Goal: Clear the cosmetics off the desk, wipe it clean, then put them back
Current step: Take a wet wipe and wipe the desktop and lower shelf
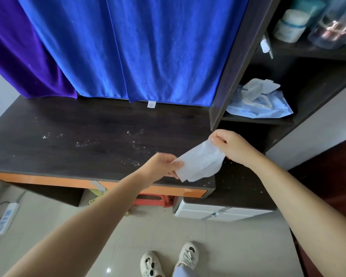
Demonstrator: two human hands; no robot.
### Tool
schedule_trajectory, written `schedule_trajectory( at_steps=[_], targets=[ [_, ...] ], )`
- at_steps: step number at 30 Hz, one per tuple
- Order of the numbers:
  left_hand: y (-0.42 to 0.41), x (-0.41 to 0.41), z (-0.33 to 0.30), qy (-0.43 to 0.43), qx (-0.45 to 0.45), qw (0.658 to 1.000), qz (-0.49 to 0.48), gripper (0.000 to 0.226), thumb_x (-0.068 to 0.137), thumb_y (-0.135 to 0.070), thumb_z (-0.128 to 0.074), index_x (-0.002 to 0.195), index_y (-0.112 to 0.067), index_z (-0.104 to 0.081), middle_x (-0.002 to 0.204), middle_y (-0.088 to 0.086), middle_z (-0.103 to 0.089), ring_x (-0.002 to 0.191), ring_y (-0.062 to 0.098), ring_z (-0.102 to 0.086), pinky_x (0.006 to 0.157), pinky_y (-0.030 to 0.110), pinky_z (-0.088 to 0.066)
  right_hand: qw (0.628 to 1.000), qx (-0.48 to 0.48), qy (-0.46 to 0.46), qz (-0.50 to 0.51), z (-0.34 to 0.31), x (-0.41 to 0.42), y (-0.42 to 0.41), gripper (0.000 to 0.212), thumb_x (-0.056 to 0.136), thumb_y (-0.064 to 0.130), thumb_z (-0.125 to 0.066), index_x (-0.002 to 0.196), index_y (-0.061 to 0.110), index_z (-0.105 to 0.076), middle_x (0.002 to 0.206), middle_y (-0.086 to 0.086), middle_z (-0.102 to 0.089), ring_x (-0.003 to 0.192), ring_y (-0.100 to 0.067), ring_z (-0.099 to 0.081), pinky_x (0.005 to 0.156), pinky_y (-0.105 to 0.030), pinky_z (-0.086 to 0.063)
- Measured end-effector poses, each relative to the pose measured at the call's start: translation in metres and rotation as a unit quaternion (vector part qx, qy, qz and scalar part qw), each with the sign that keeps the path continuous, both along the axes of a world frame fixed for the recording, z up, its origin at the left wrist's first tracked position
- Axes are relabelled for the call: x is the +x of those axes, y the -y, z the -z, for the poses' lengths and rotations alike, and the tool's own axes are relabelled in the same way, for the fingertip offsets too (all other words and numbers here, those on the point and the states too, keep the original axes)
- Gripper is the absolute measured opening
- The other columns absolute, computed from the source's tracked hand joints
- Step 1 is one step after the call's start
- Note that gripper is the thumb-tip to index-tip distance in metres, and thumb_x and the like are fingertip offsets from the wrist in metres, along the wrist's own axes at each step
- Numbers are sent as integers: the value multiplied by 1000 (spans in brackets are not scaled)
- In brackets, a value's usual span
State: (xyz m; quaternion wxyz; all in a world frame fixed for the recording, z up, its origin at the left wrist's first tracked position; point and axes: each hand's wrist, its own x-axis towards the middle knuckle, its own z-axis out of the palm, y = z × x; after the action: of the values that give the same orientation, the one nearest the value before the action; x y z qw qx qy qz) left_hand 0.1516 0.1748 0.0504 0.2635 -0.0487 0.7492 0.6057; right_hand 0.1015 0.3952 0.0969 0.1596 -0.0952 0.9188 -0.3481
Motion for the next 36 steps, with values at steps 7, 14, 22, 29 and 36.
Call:
schedule_trajectory(
  at_steps=[7,14,22,29,36],
  targets=[
    [-40,-8,47,23,-150,988,-33,22,87,-15,-45,66,-9,-48,59,2,-56,56,16,-55,56,26,-45,985,164,-30,36,63,-34,10,25,95,21,-38,100,20,-62,99,-5,-65,86,-22,-60,70,-37,-51],
    [1,-3,86,-193,-379,900,-91,20,89,-24,-53,103,-11,-56,101,6,-55,97,28,-49,80,38,-39,979,147,-126,65,132,8,63,47,98,22,-31,140,0,-33,151,-19,-29,141,-34,-24,115,-44,-23],
    [96,-3,117,-276,-464,824,-169,35,88,-23,-42,116,-3,-52,125,15,-54,115,35,-47,106,51,-27,965,232,-119,19,168,19,149,68,92,45,-14,147,4,-11,155,-25,-7,145,-36,-2,116,-46,7],
    [103,-14,122,-262,-498,813,-151,43,90,-25,-36,127,-4,-46,139,13,-45,133,30,-34,113,49,-13,940,275,-185,-85,178,35,104,55,99,37,-12,138,8,-38,143,-18,-43,133,-32,-41,109,-46,-22],
    [102,-13,123,-275,-499,807,-158,44,90,-25,-33,127,-5,-45,137,12,-47,131,28,-36,114,48,-13,941,281,-101,159,175,43,76,64,91,37,-11,143,3,-27,149,-26,-26,140,-39,-25,112,-57,-22]
  ],
)
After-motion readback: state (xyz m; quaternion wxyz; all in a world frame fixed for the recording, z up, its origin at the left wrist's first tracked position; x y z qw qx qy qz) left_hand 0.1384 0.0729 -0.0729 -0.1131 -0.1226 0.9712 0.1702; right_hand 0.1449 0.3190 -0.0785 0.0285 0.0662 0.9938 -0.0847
